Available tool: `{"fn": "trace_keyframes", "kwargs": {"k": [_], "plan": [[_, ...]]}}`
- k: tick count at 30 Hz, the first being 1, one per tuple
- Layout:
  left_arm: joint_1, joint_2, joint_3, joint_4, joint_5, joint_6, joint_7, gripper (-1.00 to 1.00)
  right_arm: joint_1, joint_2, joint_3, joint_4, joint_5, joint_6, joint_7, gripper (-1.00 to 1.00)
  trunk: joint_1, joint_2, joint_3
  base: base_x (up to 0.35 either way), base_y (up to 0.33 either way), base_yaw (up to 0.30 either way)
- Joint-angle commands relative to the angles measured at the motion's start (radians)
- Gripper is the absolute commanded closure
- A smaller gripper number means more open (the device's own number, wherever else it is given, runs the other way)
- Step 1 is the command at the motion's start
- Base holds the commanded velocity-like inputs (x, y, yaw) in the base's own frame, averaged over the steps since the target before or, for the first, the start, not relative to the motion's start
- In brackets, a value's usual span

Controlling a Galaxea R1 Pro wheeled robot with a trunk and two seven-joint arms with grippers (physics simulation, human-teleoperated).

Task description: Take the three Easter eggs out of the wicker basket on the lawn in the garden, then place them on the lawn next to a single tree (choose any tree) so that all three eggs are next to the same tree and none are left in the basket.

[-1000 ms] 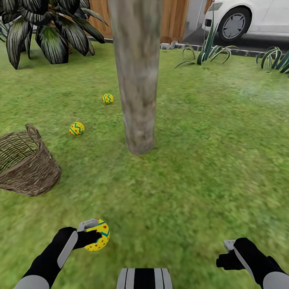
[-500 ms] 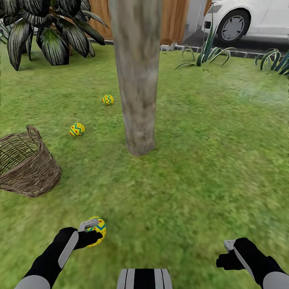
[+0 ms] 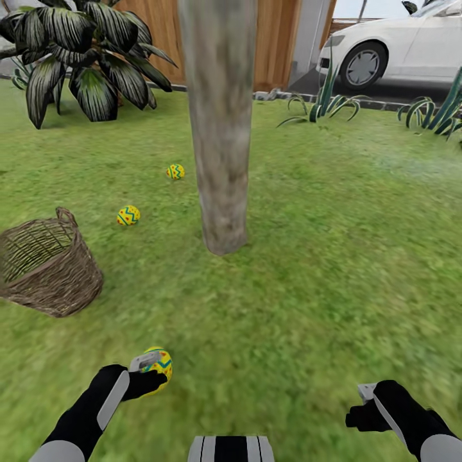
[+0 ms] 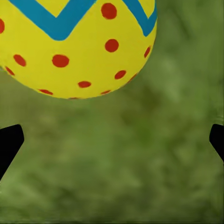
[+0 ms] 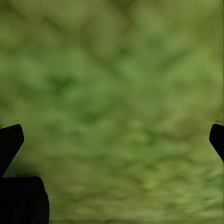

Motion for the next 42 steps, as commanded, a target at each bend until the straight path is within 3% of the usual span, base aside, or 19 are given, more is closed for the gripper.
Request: {"fn": "trace_keyframes", "kwargs": {"k": [1,9,17,28,42], "plan": [[0.0,0.0,-0.001,-0.001,0.01,0.004,0.008,-1.0,0.0,-0.001,0.006,-0.001,0.001,0.004,0.003,-1.0,-0.001,0.0,0.003,-0.338,0.0,0.0],[0.0,-0.013,-0.001,0.012,0.009,0.004,0.006,-1.0,0.0,-0.002,0.004,-0.001,0.0,0.002,0.003,-1.0,-0.005,0.002,0.034,-0.34,0.0,0.011],[0.0,-0.012,0.002,0.013,0.009,0.004,0.002,-1.0,0.0,-0.003,0.004,-0.001,-0.001,0.0,-0.036,-1.0,-0.008,0.004,0.065,-0.34,0.034,0.259],[0.0,-0.007,0.004,0.013,0.008,0.004,-0.001,-1.0,0.0,-0.004,0.001,-0.001,-0.003,-0.001,-0.036,-1.0,-0.013,0.006,0.108,-0.34,0.1,0.286],[0.0,-0.004,0.004,0.013,0.009,0.006,-0.005,-1.0,0.0,-0.004,0.001,-0.001,-0.004,-0.001,-0.035,-1.0,-0.02,0.01,0.162,-0.242,0.133,0.022]]}}
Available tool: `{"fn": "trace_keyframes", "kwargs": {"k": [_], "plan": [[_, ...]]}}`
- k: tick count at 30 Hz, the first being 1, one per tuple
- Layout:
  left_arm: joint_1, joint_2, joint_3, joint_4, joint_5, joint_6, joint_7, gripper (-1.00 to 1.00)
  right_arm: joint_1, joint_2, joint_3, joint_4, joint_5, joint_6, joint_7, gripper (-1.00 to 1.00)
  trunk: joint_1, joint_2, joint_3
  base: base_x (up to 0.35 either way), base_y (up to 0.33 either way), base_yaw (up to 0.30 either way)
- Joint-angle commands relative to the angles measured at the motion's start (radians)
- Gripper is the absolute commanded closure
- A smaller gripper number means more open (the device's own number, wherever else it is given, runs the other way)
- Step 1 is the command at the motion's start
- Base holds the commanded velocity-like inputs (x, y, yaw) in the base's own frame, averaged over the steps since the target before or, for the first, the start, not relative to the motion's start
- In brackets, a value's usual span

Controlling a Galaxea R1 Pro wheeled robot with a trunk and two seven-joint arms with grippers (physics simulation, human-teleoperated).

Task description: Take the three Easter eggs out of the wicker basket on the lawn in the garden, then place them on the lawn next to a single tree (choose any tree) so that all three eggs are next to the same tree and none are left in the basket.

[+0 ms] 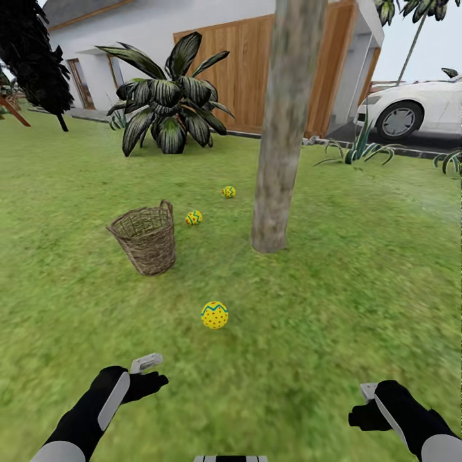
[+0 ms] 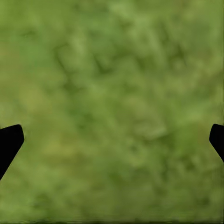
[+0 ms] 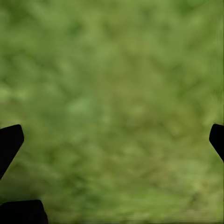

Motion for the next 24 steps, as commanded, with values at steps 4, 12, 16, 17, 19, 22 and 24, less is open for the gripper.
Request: {"fn": "trace_keyframes", "kwargs": {"k": [4,12,16,17,19,22,24], "plan": [[0.0,-0.001,-0.001,-0.001,0.01,0.004,0.006,-1.0,0.0,-0.001,0.006,-0.002,0.0,0.005,0.003,-1.0,-0.002,0.001,0.015,-0.093,0.044,0.0],[0.0,-0.002,-0.002,-0.001,0.011,0.003,0.006,-1.0,0.0,-0.002,0.006,-0.002,0.0,0.005,0.003,-1.0,-0.006,0.002,0.046,-0.007,0.003,0.0],[0.0,-0.003,-0.003,-0.001,0.009,0.002,0.007,-1.0,0.0,-0.002,0.006,-0.002,0.0,0.004,0.003,-1.0,-0.008,0.003,0.061,0.0,0.0,0.0],[0.0,-0.005,-0.003,-0.001,0.009,0.001,0.007,-1.0,0.0,-0.002,0.006,-0.002,0.0,0.004,0.003,-1.0,-0.008,0.004,0.065,0.0,0.0,0.0],[0.0,-0.007,-0.004,-0.001,0.008,0.001,0.008,-1.0,0.0,-0.002,0.006,-0.002,0.0,0.005,0.003,-1.0,-0.009,0.004,0.073,0.0,0.0,0.0],[0.0,-0.007,-0.006,0.0,0.007,0.001,0.008,-1.0,0.0,-0.003,0.006,-0.002,0.0,0.005,0.003,-1.0,-0.01,0.005,0.084,0.0,0.0,0.0],[0.0,-0.008,-0.006,0.0,0.005,0.001,0.009,-1.0,0.0,-0.003,0.006,-0.002,0.0,0.004,0.003,-1.0,-0.011,0.005,0.092,0.0,0.0,0.0]]}}
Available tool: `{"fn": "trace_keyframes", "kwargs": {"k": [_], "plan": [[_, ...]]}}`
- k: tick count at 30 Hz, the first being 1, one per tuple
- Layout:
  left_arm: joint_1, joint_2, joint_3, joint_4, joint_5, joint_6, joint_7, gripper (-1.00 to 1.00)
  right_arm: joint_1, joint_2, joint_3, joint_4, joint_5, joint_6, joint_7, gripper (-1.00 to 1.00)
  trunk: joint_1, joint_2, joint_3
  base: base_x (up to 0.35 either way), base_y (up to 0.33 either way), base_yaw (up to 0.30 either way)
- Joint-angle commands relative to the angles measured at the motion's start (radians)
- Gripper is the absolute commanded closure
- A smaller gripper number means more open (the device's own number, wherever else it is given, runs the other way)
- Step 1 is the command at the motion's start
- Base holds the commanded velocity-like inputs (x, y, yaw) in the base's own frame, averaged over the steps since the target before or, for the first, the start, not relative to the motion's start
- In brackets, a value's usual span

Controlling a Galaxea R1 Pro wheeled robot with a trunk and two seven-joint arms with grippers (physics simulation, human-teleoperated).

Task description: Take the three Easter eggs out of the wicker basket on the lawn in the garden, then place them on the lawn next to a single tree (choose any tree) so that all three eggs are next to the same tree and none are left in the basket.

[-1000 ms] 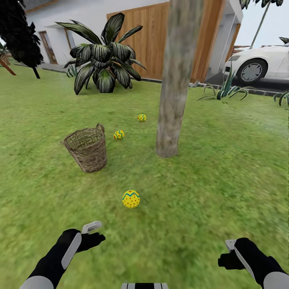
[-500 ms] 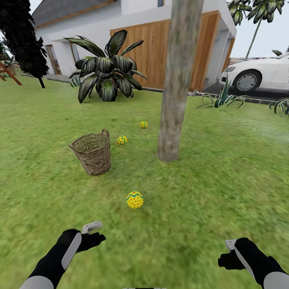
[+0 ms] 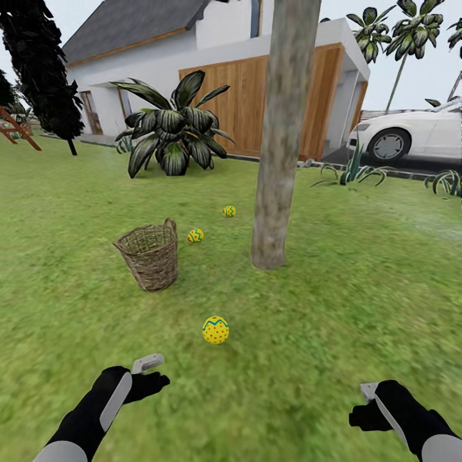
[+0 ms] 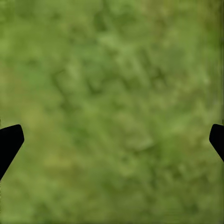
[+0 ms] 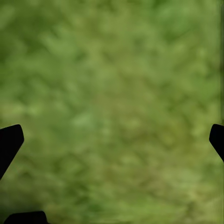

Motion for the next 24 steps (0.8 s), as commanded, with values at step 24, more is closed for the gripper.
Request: {"fn": "trace_keyframes", "kwargs": {"k": [24], "plan": [[0.0,-0.003,-0.004,0.062,0.007,0.004,0.007,-1.0,0.0,-0.009,0.004,-0.001,-0.001,0.005,0.004,-1.0,-0.011,0.005,0.092,0.0,0.0,0.0]]}}
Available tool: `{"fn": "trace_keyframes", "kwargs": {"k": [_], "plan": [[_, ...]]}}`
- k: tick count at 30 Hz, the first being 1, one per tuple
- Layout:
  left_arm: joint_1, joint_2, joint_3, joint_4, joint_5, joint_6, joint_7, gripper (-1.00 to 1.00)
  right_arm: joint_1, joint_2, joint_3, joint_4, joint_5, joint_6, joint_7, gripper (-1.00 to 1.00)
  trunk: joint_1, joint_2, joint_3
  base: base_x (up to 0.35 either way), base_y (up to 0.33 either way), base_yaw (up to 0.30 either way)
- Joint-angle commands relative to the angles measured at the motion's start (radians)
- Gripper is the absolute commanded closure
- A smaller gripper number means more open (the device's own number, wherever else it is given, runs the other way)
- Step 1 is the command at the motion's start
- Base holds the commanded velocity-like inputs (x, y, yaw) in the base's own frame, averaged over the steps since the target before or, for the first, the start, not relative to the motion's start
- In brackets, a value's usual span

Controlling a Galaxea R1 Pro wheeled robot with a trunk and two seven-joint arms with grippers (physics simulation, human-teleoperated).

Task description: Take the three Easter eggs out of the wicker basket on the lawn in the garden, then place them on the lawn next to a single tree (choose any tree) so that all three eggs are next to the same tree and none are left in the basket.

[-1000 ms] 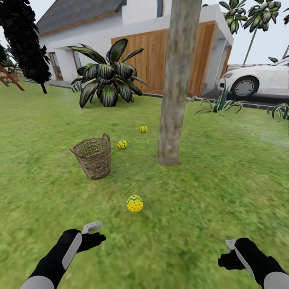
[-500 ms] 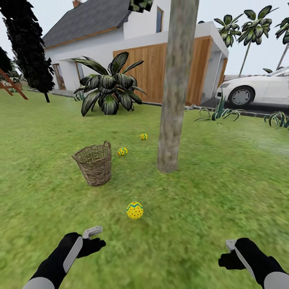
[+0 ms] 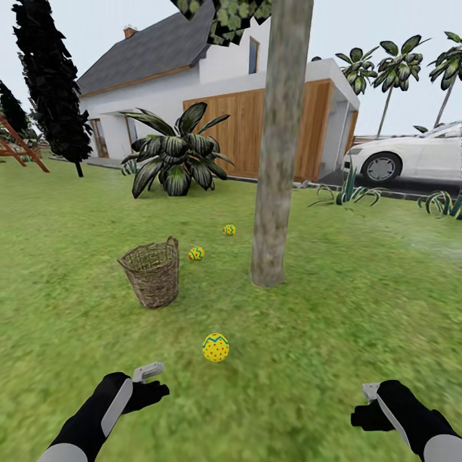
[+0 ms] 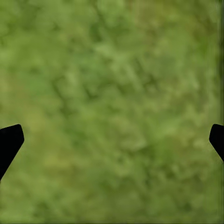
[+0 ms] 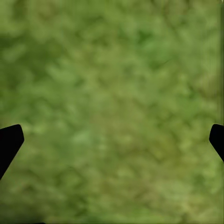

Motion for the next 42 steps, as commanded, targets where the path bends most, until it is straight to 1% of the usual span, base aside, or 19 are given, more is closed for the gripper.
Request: {"fn": "trace_keyframes", "kwargs": {"k": [1,14,16,21,25,28,35,42], "plan": [[0.0,0.0,-0.001,-0.001,0.01,0.004,0.007,-1.0,0.0,-0.001,0.006,-0.001,0.0,0.004,0.003,-1.0,-0.001,0.0,0.003,0.0,0.0,0.0],[0.0,0.0,-0.001,-0.001,0.01,0.004,0.007,-1.0,0.0,-0.001,0.006,-0.001,0.0,0.004,0.002,-1.0,-0.007,0.003,0.053,0.0,0.0,0.0],[0.0,-0.003,-0.001,-0.001,0.01,0.004,0.007,-1.0,0.0,-0.001,0.006,-0.001,0.0,0.004,0.002,-1.0,-0.014,0.017,0.059,0.0,0.0,0.0],[0.0,-0.005,-0.001,0.0,0.01,0.003,0.007,-1.0,0.0,-0.001,0.006,-0.001,0.0,0.004,0.002,-1.0,-0.014,0.017,0.059,0.0,0.0,0.0],[0.0,-0.007,-0.001,0.0,0.01,0.003,0.007,-1.0,0.0,-0.001,0.006,-0.001,0.0,0.004,0.002,-1.0,-0.03,0.045,0.072,0.0,0.0,0.0],[0.0,-0.016,-0.001,0.0,0.01,0.003,0.007,-1.0,0.0,0.0,0.006,-0.001,0.0,0.004,0.002,-1.0,-0.041,0.066,0.081,0.0,0.0,0.0],[0.0,-0.025,-0.001,0.002,0.008,0.003,0.007,-1.0,0.0,0.0,0.006,-0.001,0.001,0.004,0.002,-1.0,-0.068,0.115,0.103,0.0,0.0,0.0],[0.0,-0.027,-0.001,0.002,0.008,0.003,0.007,-1.0,0.0,0.003,0.006,-0.001,0.002,0.004,0.002,-1.0,-0.095,0.164,0.125,0.0,0.0,0.0]]}}
